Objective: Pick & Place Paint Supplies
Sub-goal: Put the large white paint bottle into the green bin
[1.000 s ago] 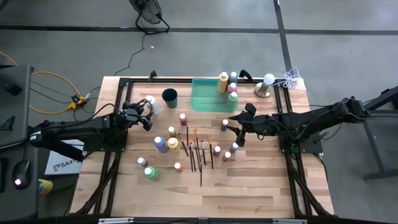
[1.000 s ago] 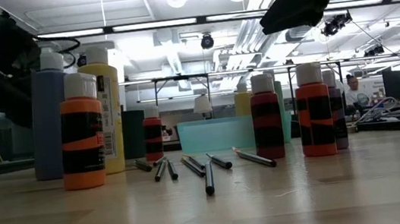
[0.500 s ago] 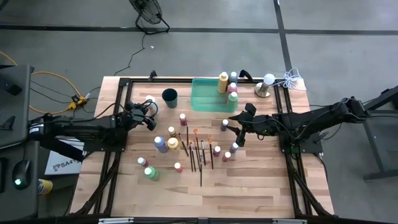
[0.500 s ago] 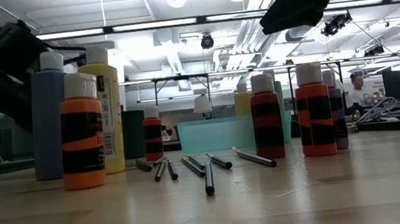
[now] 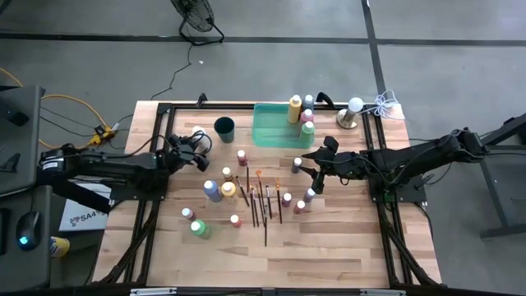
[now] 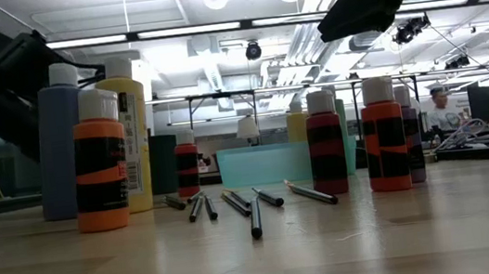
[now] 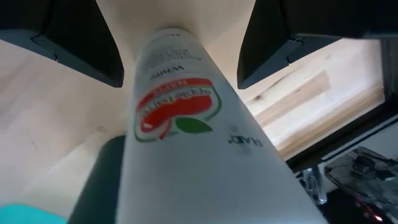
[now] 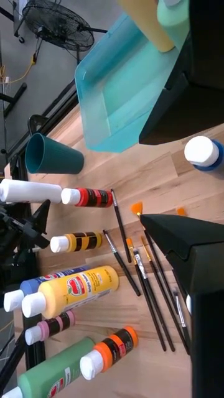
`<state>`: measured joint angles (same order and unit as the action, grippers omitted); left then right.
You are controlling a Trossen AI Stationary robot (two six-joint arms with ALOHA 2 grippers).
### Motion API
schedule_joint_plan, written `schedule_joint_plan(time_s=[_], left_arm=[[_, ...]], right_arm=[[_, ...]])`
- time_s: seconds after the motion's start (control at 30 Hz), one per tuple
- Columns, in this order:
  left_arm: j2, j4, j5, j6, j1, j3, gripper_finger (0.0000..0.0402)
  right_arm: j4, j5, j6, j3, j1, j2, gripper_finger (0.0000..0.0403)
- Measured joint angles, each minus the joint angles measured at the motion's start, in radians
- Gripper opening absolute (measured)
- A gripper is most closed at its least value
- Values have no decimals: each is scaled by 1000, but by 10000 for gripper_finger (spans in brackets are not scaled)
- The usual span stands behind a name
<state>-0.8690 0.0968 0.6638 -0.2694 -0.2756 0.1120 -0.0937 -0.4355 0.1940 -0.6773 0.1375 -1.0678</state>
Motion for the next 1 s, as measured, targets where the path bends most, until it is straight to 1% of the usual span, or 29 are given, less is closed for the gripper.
schedule_joint_plan(time_s=[0.2, 0.4, 0.47, 0.67, 0.77, 0.87, 1.0], left_arm=[[-72, 85, 47, 1, 0, 1, 308], [-117, 132, 60, -1, 0, 2, 303], [-130, 147, 62, -2, 0, 2, 290], [-138, 147, 71, -24, 0, 2, 224], [-138, 144, 77, -25, 0, 2, 198], [-138, 140, 92, -24, 0, 2, 186], [-137, 139, 103, -10, 0, 2, 182]], right_arm=[[0, 0, 0, 0, 0, 0, 188], [0, 0, -5, 0, 0, 0, 188], [0, 0, -7, 0, 0, 0, 188], [0, 0, -5, 0, 0, 0, 188], [0, 0, -5, 0, 0, 0, 188], [0, 0, -5, 0, 0, 0, 188], [0, 0, -5, 0, 0, 0, 188]])
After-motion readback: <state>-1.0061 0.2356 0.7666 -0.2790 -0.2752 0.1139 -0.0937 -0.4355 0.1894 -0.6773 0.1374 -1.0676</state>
